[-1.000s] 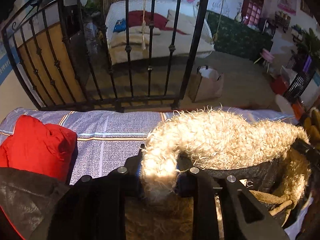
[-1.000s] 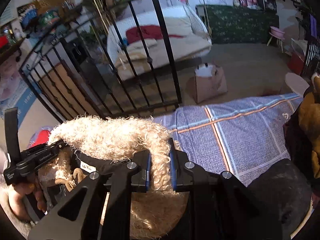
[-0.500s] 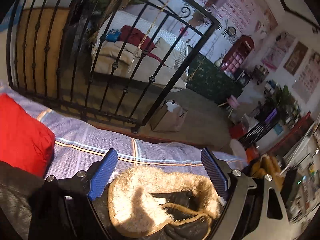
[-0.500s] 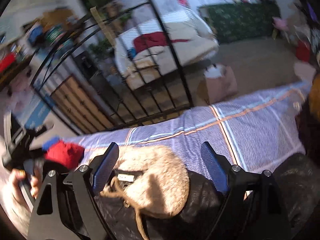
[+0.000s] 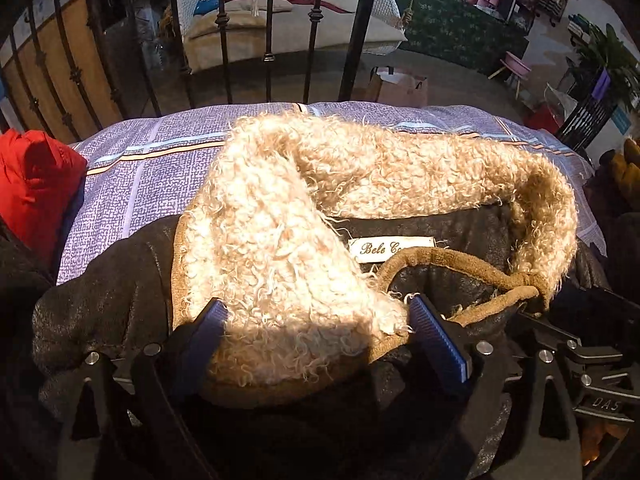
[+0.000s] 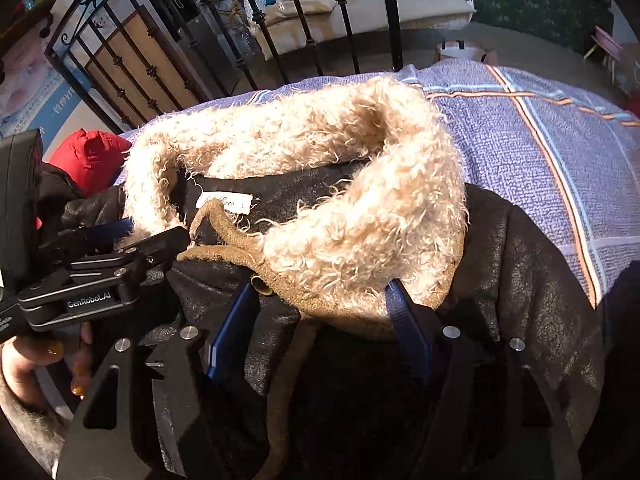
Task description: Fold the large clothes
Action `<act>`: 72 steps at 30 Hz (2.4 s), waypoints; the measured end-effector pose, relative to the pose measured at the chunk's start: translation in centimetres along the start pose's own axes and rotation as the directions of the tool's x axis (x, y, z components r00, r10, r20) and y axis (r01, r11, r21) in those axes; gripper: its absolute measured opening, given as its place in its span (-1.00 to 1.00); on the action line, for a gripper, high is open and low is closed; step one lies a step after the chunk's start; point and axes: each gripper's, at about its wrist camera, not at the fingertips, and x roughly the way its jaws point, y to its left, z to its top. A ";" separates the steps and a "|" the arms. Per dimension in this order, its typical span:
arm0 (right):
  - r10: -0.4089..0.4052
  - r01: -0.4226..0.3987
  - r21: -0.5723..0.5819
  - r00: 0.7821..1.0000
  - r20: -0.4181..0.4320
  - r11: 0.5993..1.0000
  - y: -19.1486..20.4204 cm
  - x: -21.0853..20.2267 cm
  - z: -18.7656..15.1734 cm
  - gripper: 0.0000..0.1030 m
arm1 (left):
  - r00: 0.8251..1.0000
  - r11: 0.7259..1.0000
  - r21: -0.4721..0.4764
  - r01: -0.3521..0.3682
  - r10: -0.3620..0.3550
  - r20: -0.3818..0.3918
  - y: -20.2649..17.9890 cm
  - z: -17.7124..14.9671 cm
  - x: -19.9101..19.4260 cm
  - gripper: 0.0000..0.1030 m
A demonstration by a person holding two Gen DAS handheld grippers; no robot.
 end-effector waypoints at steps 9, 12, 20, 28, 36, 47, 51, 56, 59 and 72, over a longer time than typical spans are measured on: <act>0.083 -0.133 0.160 0.954 0.288 0.978 -0.1 -13.9 -7.3 0.41 | 0.970 0.990 -0.063 0.125 -0.109 0.217 -1.4 -4.5 -13.2 0.89; 0.055 -0.138 0.271 0.954 0.295 0.953 -3.1 -16.3 -10.7 0.43 | 0.975 0.993 -0.037 0.116 -0.107 0.194 -2.7 -8.8 -14.9 0.89; -0.011 -0.321 0.731 0.912 0.409 0.603 -19.1 -20.9 -20.1 0.43 | 0.994 0.996 -0.083 0.039 -0.030 0.107 -1.6 -18.3 -15.9 0.89; 0.024 -0.672 0.739 0.740 0.672 0.049 -28.3 -17.5 -26.0 0.42 | 0.994 1.000 0.007 -0.011 0.010 0.109 -4.2 -19.1 -18.4 0.89; -0.044 -0.683 0.727 0.731 0.681 -0.073 -31.5 -14.8 -25.0 -0.31 | 0.992 0.997 0.065 0.050 -0.057 0.115 -8.4 -19.5 -19.1 0.89; -0.291 -0.419 0.773 0.755 0.588 0.476 -34.5 -29.8 -25.0 -0.66 | 0.993 0.993 0.087 0.078 -0.085 0.081 -10.0 -20.1 -18.1 0.89; -0.401 -0.345 0.751 0.681 0.613 0.563 -37.8 -38.4 -26.5 -0.71 | 0.990 0.992 0.083 0.099 -0.107 0.096 -10.2 -19.7 -18.3 0.89; -0.431 -0.252 0.799 0.733 0.526 0.545 -40.9 -40.2 -29.7 -0.75 | 0.988 0.990 0.070 0.126 -0.131 0.079 -10.1 -20.0 -17.8 0.89; -0.444 -0.198 0.851 0.783 0.437 0.487 -41.5 -37.5 -32.8 -0.74 | 0.990 0.989 0.070 0.128 -0.132 0.054 -10.0 -20.5 -17.3 0.89; -0.486 0.045 0.862 0.840 0.241 0.505 -41.7 -38.9 -38.2 0.48 | 0.987 0.986 0.065 0.154 -0.157 0.041 -10.8 -21.0 -17.1 0.89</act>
